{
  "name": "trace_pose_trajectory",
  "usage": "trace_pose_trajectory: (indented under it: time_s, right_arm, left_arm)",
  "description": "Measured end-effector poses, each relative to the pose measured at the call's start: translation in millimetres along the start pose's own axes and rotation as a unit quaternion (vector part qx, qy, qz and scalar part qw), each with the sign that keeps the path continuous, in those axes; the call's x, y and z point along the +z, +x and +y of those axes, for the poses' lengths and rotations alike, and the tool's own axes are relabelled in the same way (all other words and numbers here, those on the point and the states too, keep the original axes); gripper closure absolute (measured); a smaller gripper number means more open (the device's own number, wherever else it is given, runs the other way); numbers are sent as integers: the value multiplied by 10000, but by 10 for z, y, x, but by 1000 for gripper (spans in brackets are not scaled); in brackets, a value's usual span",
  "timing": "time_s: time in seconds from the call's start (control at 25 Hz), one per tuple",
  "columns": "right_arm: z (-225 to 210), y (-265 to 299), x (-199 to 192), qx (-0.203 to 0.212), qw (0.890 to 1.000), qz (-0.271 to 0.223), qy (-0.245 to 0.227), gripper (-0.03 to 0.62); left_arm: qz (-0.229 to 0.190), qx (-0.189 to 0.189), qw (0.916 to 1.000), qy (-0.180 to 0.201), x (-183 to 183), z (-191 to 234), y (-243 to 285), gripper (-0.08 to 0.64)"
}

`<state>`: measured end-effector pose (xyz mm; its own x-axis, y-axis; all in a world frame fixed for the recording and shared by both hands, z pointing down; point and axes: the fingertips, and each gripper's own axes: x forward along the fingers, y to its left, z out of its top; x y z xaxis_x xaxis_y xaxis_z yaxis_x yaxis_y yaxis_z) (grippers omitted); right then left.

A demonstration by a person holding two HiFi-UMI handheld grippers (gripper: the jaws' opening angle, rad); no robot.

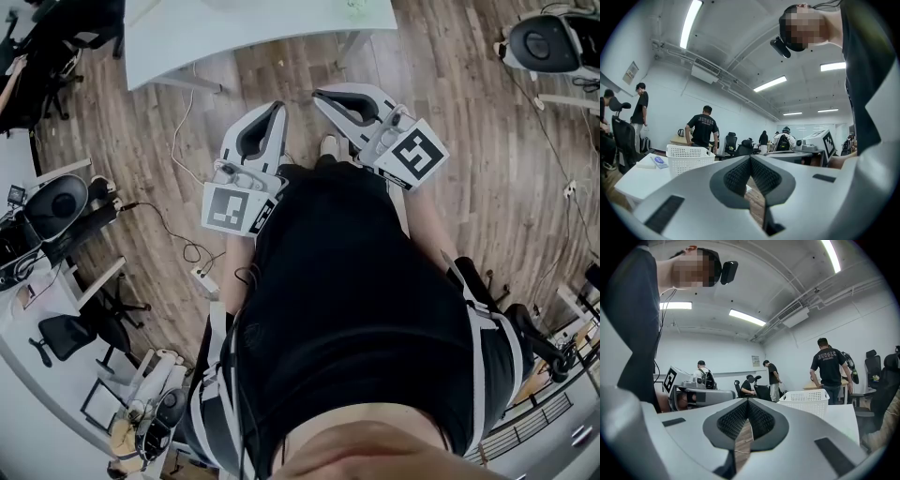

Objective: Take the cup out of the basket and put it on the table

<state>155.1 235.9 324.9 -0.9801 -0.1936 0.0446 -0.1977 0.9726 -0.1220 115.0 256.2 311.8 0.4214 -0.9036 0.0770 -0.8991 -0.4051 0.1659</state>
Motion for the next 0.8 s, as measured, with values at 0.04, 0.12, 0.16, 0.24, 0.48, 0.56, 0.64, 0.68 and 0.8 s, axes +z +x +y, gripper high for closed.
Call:
trace_pose_trajectory:
  time_s: [0.04,0.12,0.16,0.24,0.48,0.56,0.64,0.68,0.8]
  right_arm:
    - [-28,-26,-4,38,10000,-13,28,574]
    - [-81,-77,5,95,9999,-54,59,574]
    - [-95,-101,10,124,9999,-76,63,574]
    - [-108,-133,1,189,9998,-88,60,574]
    - [-126,-165,-75,248,9996,8,102,574]
    - [-138,-165,-103,227,9996,54,156,574]
    - [-159,-143,-108,206,9996,70,189,574]
    - [-173,-124,-111,205,9996,70,203,574]
    - [-248,-27,-123,169,9996,68,231,574]
  left_arm:
    - [-15,21,10000,-13,-1,-24,28,541]
    - [-24,60,10000,-12,-3,-75,77,541]
    - [-15,81,10000,-1,-10,-99,90,541]
    - [1,128,9999,-13,-32,-130,99,541]
    - [90,207,9997,-113,-104,-150,97,541]
    - [104,248,9995,-143,-99,-123,92,541]
    - [104,273,9994,-168,-83,-81,94,541]
    - [121,270,9994,-172,-86,-57,100,541]
    - [209,241,9994,-161,-117,52,135,541]
